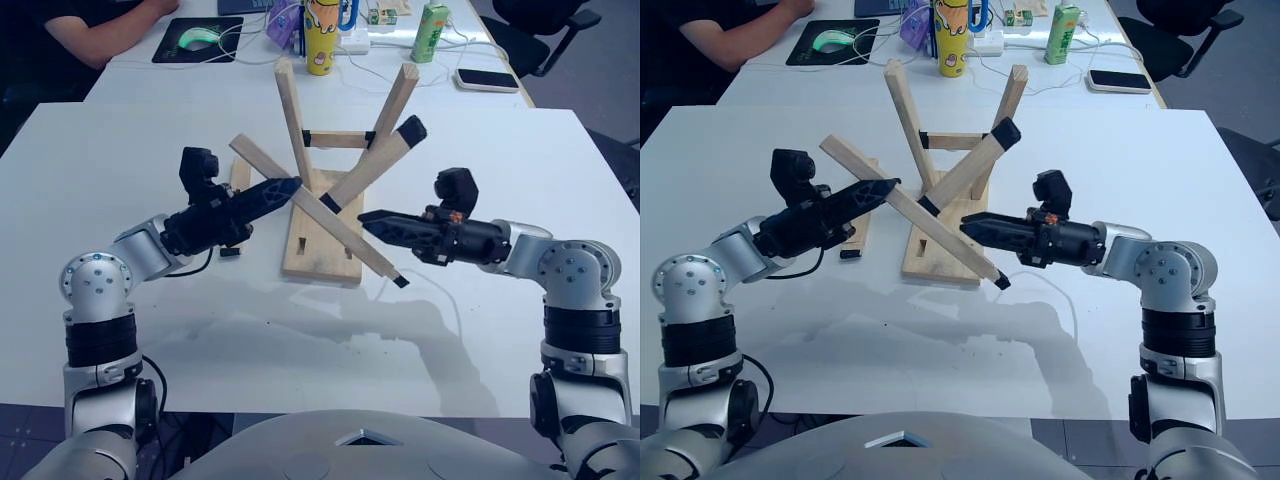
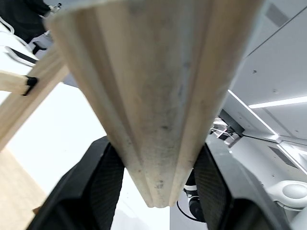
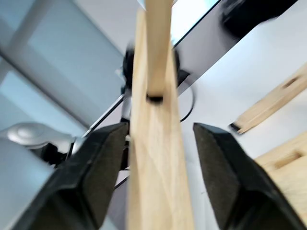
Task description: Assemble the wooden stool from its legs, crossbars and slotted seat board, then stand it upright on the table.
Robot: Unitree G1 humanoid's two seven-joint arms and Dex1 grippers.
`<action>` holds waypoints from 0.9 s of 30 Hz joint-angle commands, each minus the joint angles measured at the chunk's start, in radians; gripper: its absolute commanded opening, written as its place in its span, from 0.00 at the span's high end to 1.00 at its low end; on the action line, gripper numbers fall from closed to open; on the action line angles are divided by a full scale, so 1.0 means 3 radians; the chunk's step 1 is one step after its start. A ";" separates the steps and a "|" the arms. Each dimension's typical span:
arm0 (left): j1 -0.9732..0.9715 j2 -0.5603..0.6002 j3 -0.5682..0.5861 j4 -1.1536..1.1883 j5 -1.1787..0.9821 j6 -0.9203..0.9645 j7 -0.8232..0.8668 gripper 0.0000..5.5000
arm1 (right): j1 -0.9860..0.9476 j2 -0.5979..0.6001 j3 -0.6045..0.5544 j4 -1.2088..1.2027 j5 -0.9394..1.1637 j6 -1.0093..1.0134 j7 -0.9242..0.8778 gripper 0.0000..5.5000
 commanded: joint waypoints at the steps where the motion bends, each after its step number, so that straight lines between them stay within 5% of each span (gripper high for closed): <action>1: -0.0006 0.0134 0.0127 0.0061 0.0052 -0.0038 -0.0101 0.63 | 0.0076 -0.0076 -0.0084 -0.0064 -0.0092 -0.0185 0.0099 0.44; 3: -0.0008 0.0248 0.0203 0.0105 0.0111 -0.0053 -0.0164 0.63 | 0.0166 -0.0128 -0.0072 -0.0072 -0.0280 -0.0387 0.0126 0.44; 9: -0.0061 0.0828 0.0555 0.0423 0.0382 -0.0149 -0.0493 0.63 | 0.0618 -0.0374 0.0856 -0.0169 -0.2057 -0.2078 0.0245 0.44; 15: -0.0324 0.0977 0.0442 0.0582 0.0752 -0.0353 -0.0694 0.63 | 0.0721 -0.0225 0.1562 0.0179 -0.3464 -0.3607 -0.0071 0.44; 19: -0.0352 0.0852 0.0343 0.0558 0.0972 -0.0543 -0.0726 0.63 | 0.0497 -0.0213 0.1634 0.0665 -0.4250 -0.4323 -0.0623 0.44; 27: -0.0265 0.0698 0.0198 0.0405 0.1452 -0.1051 -0.0767 0.63 | 0.0192 -0.0356 0.1401 0.1253 -0.4343 -0.4696 -0.0664 0.44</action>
